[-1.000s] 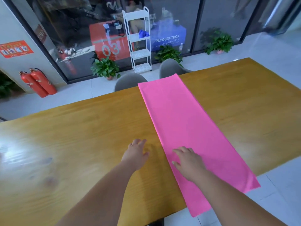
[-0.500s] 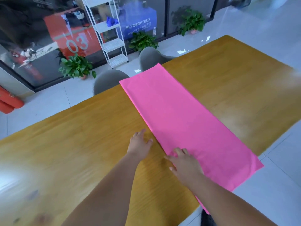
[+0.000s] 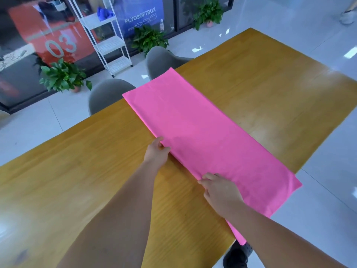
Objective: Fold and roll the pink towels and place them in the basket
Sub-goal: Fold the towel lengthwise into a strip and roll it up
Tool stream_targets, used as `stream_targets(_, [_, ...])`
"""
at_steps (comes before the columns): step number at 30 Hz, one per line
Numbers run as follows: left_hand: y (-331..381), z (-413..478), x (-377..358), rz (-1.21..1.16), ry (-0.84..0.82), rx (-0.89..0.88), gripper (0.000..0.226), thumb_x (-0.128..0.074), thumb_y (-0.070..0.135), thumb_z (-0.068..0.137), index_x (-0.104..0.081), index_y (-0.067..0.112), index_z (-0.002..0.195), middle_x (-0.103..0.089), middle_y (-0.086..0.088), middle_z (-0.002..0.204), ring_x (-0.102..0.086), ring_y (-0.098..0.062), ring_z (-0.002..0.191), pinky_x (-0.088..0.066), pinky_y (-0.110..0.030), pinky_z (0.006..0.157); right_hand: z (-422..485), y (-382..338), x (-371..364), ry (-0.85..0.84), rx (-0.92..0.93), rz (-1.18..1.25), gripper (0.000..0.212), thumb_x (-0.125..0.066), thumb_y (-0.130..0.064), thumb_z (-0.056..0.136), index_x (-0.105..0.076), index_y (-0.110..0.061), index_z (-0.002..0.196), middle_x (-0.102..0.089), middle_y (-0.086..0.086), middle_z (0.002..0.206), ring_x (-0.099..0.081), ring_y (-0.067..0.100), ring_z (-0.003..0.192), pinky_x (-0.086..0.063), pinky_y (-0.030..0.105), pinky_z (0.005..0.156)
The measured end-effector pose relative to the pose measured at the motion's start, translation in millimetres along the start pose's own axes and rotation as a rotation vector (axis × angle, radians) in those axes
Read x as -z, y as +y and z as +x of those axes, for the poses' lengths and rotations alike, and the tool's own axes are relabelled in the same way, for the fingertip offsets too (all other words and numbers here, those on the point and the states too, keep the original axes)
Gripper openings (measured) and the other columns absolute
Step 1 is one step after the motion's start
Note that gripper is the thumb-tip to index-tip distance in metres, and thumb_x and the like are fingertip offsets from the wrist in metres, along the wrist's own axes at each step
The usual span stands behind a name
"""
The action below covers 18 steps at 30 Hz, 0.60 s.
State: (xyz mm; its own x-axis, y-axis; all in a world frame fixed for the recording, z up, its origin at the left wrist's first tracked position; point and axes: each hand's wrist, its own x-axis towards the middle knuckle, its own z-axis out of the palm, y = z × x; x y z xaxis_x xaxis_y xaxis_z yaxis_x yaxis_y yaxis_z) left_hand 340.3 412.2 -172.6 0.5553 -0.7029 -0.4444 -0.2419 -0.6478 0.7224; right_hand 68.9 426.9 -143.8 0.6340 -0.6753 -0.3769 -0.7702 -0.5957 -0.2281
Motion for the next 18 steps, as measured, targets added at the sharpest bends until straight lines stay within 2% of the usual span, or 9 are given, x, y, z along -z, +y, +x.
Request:
stream_targets(2, [5.0,7.7,2.0,-0.094,-0.015,0.054,0.057,-0.068,0.030,0.094,-0.055,0.032,0.149,-0.064,0.001,0.130,-0.065,-0.017,0.090,-0.052,-0.031,0.080,-3.0,-0.2,2.4,0.021,-0.008,0.009,0.041,-0.046,-0.033,0.106,-0.056,-0.036,0.147,-0.051,-0.021,0.136,-0.051,0.007,0.123,-0.054,0.030,0.094])
stream_targets(5, [-5.1,29.6,1.9,-0.236,-0.053,0.142,0.070,-0.064,0.033,0.081,-0.054,0.034,0.150,-0.069,0.001,0.134,-0.069,-0.019,0.111,-0.058,-0.043,0.099,-7.2,-2.2,4.7,0.040,0.001,-0.004,0.042,-0.041,-0.042,0.109,-0.054,-0.035,0.148,-0.051,-0.020,0.138,-0.052,0.007,0.122,-0.054,0.029,0.094])
stream_targets(6, [-9.4,34.8,1.0,-0.262,-0.067,0.152,0.072,-0.061,0.030,0.079,-0.054,0.034,0.150,-0.070,0.002,0.133,-0.070,-0.018,0.110,-0.058,-0.043,0.100,-8.1,-3.4,5.2,0.039,0.010,-0.012,0.043,-0.039,-0.043,0.110,-0.053,-0.033,0.149,-0.051,-0.020,0.139,-0.052,0.008,0.122,-0.053,0.029,0.095])
stream_targets(8, [-2.2,22.0,5.0,-0.306,-0.082,0.161,0.068,-0.057,0.016,0.084,-0.055,0.029,0.151,-0.074,0.001,0.119,-0.069,-0.017,0.096,-0.060,-0.037,0.089,-10.1,-6.6,6.7,0.011,0.031,-0.044,0.045,-0.038,-0.046,0.111,-0.051,-0.030,0.150,-0.051,-0.016,0.142,-0.052,0.011,0.124,-0.052,0.031,0.097])
stream_targets(10, [1.1,5.2,9.7,-0.332,-0.081,0.157,0.064,-0.053,0.006,0.091,-0.054,0.025,0.152,-0.073,-0.001,0.110,-0.064,-0.019,0.091,-0.058,-0.039,0.085,-12.6,-11.9,7.7,-0.049,0.065,-0.112,0.048,-0.036,-0.049,0.111,-0.050,-0.027,0.151,-0.052,-0.011,0.142,-0.053,0.016,0.125,-0.053,0.036,0.099])
stream_targets(13, [-9.1,-10.4,16.3,-0.335,-0.057,0.168,0.062,-0.052,0.003,0.094,-0.052,0.023,0.153,-0.072,-0.004,0.107,-0.062,-0.021,0.091,-0.059,-0.044,0.091,-19.9,-19.9,3.5,-0.123,0.127,-0.181,0.051,-0.034,-0.051,0.111,-0.051,-0.023,0.150,-0.053,-0.005,0.143,-0.053,0.020,0.126,-0.052,0.040,0.101])
stream_targets(18, [-20.4,-32.8,25.9,-0.347,-0.032,0.189,0.060,-0.053,0.005,0.093,-0.055,0.024,0.151,-0.068,-0.003,0.097,-0.059,-0.022,0.088,-0.056,-0.043,0.085,-32.2,-21.2,-5.5,-0.152,0.168,-0.114,0.055,-0.034,-0.057,0.109,-0.048,-0.025,0.153,-0.052,-0.009,0.147,-0.053,0.020,0.129,-0.050,0.042,0.104])
